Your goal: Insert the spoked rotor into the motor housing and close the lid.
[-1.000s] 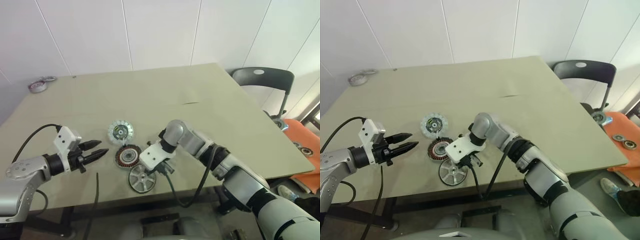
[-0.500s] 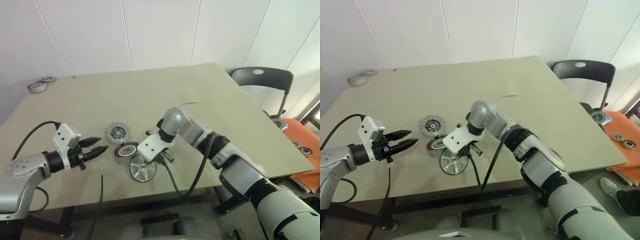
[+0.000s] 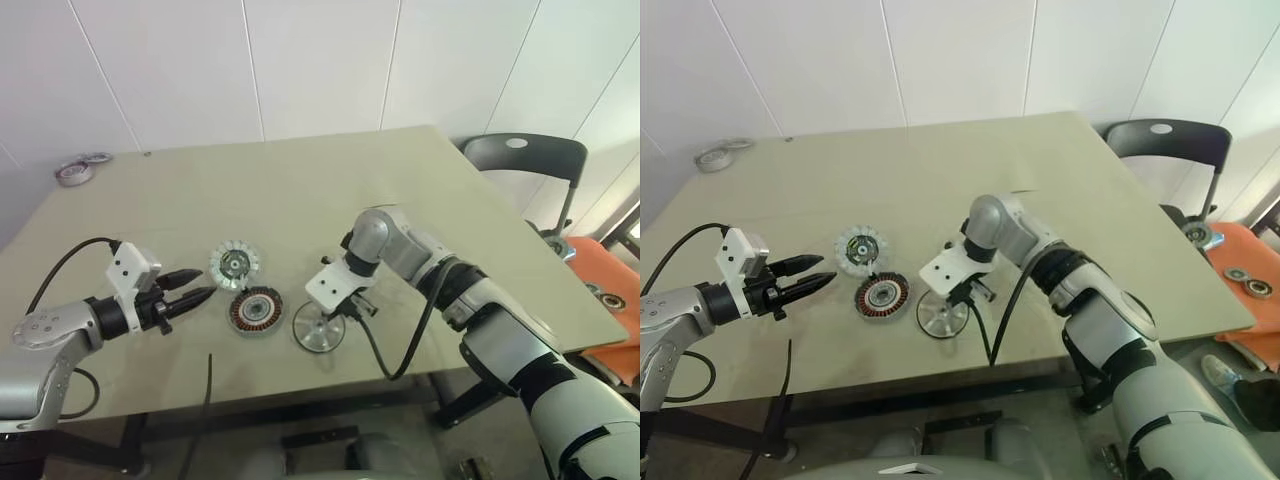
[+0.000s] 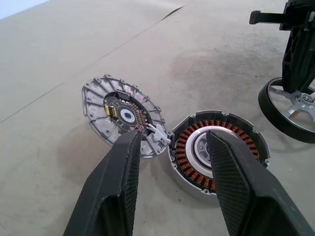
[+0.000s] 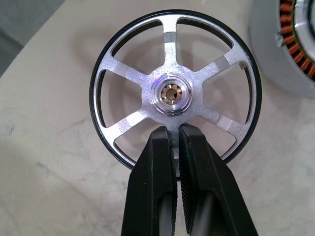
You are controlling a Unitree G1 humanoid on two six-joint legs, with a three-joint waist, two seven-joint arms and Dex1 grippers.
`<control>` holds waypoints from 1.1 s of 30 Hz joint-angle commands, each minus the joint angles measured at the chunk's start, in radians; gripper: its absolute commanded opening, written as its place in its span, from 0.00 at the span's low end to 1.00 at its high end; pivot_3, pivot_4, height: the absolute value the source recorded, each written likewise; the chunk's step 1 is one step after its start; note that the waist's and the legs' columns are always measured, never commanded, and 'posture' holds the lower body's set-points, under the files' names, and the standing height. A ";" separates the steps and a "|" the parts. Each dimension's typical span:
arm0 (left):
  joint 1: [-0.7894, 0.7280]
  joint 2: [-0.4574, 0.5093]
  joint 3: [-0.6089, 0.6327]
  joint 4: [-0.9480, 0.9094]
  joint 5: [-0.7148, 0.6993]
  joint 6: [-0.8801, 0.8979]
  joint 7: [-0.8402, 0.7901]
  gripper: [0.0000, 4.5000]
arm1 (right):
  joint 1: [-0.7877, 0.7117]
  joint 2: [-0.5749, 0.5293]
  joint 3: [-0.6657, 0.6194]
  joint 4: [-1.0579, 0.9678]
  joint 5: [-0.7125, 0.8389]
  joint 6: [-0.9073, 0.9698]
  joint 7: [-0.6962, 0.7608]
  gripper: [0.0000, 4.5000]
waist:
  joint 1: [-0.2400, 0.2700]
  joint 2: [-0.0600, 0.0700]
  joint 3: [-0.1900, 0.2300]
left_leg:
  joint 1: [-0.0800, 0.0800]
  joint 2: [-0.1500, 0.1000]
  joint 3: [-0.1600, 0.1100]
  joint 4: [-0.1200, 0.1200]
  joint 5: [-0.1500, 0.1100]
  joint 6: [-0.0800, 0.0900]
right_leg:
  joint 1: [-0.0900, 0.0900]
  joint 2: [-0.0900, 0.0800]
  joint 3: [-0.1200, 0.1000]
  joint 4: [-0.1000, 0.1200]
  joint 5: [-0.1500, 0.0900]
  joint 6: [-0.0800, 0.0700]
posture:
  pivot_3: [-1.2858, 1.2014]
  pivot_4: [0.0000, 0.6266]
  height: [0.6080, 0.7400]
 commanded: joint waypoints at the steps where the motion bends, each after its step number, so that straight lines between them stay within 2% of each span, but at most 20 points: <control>1: -0.021 0.009 0.012 -0.004 0.004 -0.017 -0.001 0.50 | -0.078 0.056 -0.042 0.029 0.019 -0.005 -0.019 0.00 | -0.002 0.000 0.000 | 0.000 0.000 0.000 0.000 0.000 0.000 | 0.000 0.000 0.000 0.000 0.000 0.000 | 0.52 0.00 1.00; 12: 0.031 0.038 0.055 -0.037 -0.004 -0.016 -0.018 0.50 | -0.164 0.155 -0.066 0.141 0.014 -0.050 -0.041 0.00 | 0.000 0.000 0.000 | 0.000 -0.001 0.000 0.000 0.000 0.000 | 0.000 -0.001 0.000 0.000 0.000 0.000 | 0.52 0.00 1.00; 18: 0.042 0.030 0.061 -0.058 -0.009 -0.012 -0.004 0.50 | -0.241 0.250 -0.091 0.291 -0.002 -0.069 -0.136 0.00 | -0.003 0.001 0.001 | 0.000 0.000 0.000 -0.001 0.000 0.000 | -0.002 0.000 0.000 0.001 0.000 0.000 | 0.52 0.00 1.00; 25: 0.065 0.025 0.077 -0.078 -0.016 -0.008 0.008 0.50 | -0.288 0.275 -0.104 0.382 -0.017 -0.114 -0.151 0.00 | 0.000 0.000 0.000 | -0.001 -0.001 0.000 -0.001 0.000 0.000 | -0.001 -0.001 0.000 0.000 0.000 0.000 | 0.52 0.00 1.00; 33: 0.091 0.014 0.096 -0.110 -0.023 -0.001 0.032 0.50 | -0.300 0.338 -0.094 0.498 -0.086 -0.133 -0.256 0.00 | -0.002 0.001 0.001 | -0.001 0.000 0.000 -0.001 0.000 0.000 | -0.002 0.000 0.000 0.001 0.000 0.000 | 0.52 0.00 1.00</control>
